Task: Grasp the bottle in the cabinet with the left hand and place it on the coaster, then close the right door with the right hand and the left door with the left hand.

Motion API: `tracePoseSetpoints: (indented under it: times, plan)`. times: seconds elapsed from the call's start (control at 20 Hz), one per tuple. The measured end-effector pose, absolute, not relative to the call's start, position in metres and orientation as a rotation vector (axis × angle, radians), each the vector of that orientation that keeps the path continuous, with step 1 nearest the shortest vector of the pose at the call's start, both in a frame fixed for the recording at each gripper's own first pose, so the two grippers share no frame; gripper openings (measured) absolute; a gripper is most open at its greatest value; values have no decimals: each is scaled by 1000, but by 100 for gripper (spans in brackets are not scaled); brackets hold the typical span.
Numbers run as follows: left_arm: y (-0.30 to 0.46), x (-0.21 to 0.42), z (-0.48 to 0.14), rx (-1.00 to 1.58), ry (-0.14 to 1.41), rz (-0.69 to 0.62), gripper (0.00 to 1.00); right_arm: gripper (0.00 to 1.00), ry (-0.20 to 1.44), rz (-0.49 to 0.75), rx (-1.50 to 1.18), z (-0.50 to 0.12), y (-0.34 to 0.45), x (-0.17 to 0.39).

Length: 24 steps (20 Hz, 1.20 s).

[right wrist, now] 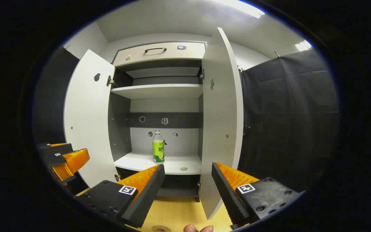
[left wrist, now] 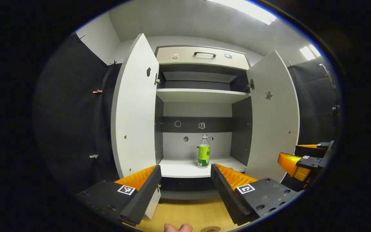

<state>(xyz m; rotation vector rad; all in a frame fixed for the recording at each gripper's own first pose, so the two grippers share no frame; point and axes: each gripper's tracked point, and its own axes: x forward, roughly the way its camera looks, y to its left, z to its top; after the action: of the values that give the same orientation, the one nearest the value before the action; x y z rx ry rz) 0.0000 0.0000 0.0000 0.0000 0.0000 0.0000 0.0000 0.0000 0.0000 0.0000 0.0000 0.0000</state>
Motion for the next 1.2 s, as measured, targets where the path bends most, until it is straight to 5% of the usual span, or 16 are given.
tracePoseSetpoints:
  times: [1.2]
  plan:
    - [-28, 19, -5, 19, 5, -23, 98, 97, -18, 23, -14, 5, -7, 5]
